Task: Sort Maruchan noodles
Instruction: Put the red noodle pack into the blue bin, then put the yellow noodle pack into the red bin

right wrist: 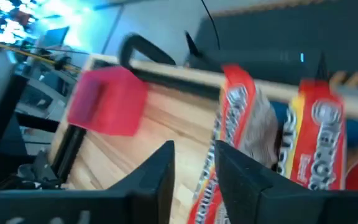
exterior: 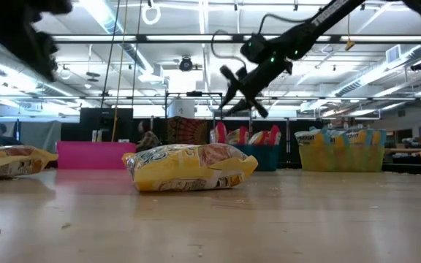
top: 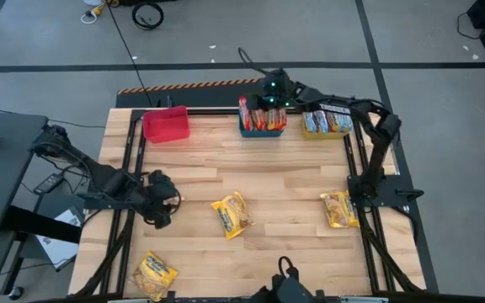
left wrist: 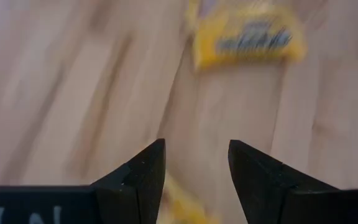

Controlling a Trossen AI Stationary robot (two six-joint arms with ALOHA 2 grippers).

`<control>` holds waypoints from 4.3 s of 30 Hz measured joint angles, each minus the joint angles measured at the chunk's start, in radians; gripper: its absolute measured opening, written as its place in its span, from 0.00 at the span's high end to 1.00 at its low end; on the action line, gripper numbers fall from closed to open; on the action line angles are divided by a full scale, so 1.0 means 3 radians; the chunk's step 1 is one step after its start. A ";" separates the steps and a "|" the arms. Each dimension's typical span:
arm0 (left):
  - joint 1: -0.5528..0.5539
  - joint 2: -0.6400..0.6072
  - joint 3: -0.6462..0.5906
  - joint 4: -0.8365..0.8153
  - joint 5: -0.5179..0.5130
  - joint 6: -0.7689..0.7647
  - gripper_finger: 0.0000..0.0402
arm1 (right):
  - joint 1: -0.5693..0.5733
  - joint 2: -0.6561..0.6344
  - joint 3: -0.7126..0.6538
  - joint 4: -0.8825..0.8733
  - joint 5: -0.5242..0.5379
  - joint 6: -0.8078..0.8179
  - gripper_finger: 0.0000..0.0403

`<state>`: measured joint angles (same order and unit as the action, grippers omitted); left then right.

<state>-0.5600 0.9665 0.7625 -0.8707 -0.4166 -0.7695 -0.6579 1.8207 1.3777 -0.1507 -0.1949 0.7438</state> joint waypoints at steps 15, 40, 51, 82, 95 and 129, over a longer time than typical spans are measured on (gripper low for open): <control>-0.0193 0.0079 -0.0460 -0.0827 0.1015 -0.0682 0.38 | 0.1520 -0.1329 -0.0561 -0.0646 0.0611 -0.1821 0.65; 0.1098 0.0945 0.0231 -0.0205 0.0581 0.1512 0.42 | 0.3151 -0.1609 -0.1090 -0.0349 0.1744 -0.1594 0.65; 0.0637 0.1260 0.0004 -0.0176 0.0356 0.2022 0.41 | 0.3769 -0.1604 -0.1612 -0.0090 0.2794 -0.1404 0.65; 0.1363 0.1754 0.0287 -0.0184 -0.0065 0.1526 0.98 | 0.3955 -0.1604 -0.1701 -0.0063 0.2757 -0.1225 0.65; 0.3684 0.0826 0.1130 -0.0514 0.0876 0.1200 0.99 | 0.4017 -0.1604 -0.1701 -0.0081 0.2574 -0.0824 0.65; 0.5698 0.0772 -0.0142 0.1792 0.2232 -0.0511 0.99 | 0.4290 -0.1604 -0.1700 0.0026 0.2593 -0.0552 0.65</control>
<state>1.1495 1.1980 0.7197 -0.3331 0.2530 -0.9228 0.6292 1.3396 0.8677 -0.1429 0.5831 0.5781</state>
